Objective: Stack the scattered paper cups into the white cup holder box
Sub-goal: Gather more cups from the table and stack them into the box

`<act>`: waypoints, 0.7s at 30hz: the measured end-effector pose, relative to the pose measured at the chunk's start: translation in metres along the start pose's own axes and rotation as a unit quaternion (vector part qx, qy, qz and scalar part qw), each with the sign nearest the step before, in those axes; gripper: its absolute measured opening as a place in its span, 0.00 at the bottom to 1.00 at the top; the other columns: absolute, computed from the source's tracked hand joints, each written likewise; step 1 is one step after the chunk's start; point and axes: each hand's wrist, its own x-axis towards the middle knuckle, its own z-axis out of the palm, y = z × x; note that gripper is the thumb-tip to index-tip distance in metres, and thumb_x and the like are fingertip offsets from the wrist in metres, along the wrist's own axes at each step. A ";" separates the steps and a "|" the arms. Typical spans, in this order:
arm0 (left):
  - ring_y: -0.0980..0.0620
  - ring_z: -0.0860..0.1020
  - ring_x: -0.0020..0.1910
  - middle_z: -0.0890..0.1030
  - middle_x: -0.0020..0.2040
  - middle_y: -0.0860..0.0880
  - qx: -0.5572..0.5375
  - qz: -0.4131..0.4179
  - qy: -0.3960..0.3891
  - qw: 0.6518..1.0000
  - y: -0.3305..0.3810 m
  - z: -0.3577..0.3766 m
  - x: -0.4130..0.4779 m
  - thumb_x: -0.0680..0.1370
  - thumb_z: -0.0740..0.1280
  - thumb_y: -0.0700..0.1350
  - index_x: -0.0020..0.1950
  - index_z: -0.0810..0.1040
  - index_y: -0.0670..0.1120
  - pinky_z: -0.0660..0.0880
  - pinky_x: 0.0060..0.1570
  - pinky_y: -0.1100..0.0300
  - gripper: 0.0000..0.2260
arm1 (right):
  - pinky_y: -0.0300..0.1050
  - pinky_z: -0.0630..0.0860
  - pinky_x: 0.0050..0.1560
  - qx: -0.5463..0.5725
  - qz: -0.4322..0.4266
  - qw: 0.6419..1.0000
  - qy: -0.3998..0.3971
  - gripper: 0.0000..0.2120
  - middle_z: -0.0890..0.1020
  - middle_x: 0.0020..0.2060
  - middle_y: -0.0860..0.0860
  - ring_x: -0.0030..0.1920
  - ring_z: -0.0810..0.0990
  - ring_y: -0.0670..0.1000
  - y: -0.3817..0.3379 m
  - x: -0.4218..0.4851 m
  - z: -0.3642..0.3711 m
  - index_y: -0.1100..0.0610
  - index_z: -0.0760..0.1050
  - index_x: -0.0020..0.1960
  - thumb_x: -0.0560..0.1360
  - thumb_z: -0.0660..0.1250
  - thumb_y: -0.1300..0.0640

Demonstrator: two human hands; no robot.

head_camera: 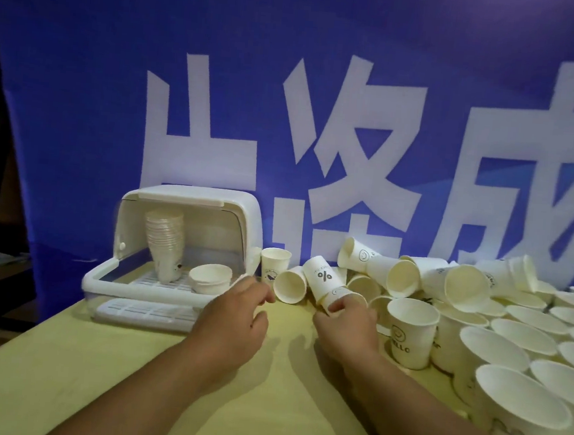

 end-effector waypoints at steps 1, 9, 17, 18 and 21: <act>0.56 0.74 0.48 0.71 0.62 0.63 0.012 0.002 -0.042 0.999 0.002 0.007 0.000 0.81 0.64 0.45 0.62 0.74 0.62 0.75 0.52 0.57 0.14 | 0.46 0.76 0.53 0.008 -0.011 1.000 0.000 0.13 0.71 0.58 0.51 0.48 0.75 0.50 0.003 0.000 0.002 0.48 0.74 0.54 0.72 0.72 0.55; 0.50 0.65 0.77 0.50 0.83 0.60 0.036 -0.023 -0.111 0.993 0.032 0.041 0.055 0.80 0.67 0.42 0.80 0.57 0.67 0.68 0.71 0.55 0.35 | 0.44 0.75 0.57 0.077 -0.014 0.997 0.029 0.19 0.79 0.64 0.49 0.61 0.78 0.51 0.017 0.017 0.005 0.50 0.76 0.69 0.79 0.64 0.62; 0.44 0.60 0.78 0.58 0.83 0.48 0.344 0.144 -0.110 0.921 0.065 0.074 0.133 0.75 0.75 0.51 0.83 0.53 0.59 0.62 0.74 0.46 0.43 | 0.39 0.68 0.51 0.136 -0.020 0.987 0.081 0.17 0.80 0.56 0.49 0.51 0.74 0.48 0.026 0.032 -0.001 0.53 0.75 0.65 0.78 0.62 0.63; 0.44 0.61 0.77 0.62 0.80 0.48 0.360 0.148 -0.113 0.914 0.064 0.079 0.138 0.74 0.75 0.53 0.83 0.55 0.58 0.62 0.73 0.46 0.42 | 0.39 0.68 0.51 0.146 -0.017 0.986 0.084 0.16 0.80 0.54 0.49 0.51 0.75 0.49 0.026 0.033 -0.001 0.52 0.75 0.63 0.77 0.62 0.63; 0.46 0.67 0.69 0.70 0.70 0.49 0.380 0.147 -0.105 0.907 0.056 0.091 0.142 0.72 0.76 0.61 0.78 0.64 0.57 0.65 0.68 0.48 0.38 | 0.43 0.72 0.50 0.188 -0.018 0.978 0.091 0.14 0.79 0.49 0.47 0.50 0.78 0.52 0.027 0.034 0.002 0.50 0.73 0.56 0.74 0.62 0.64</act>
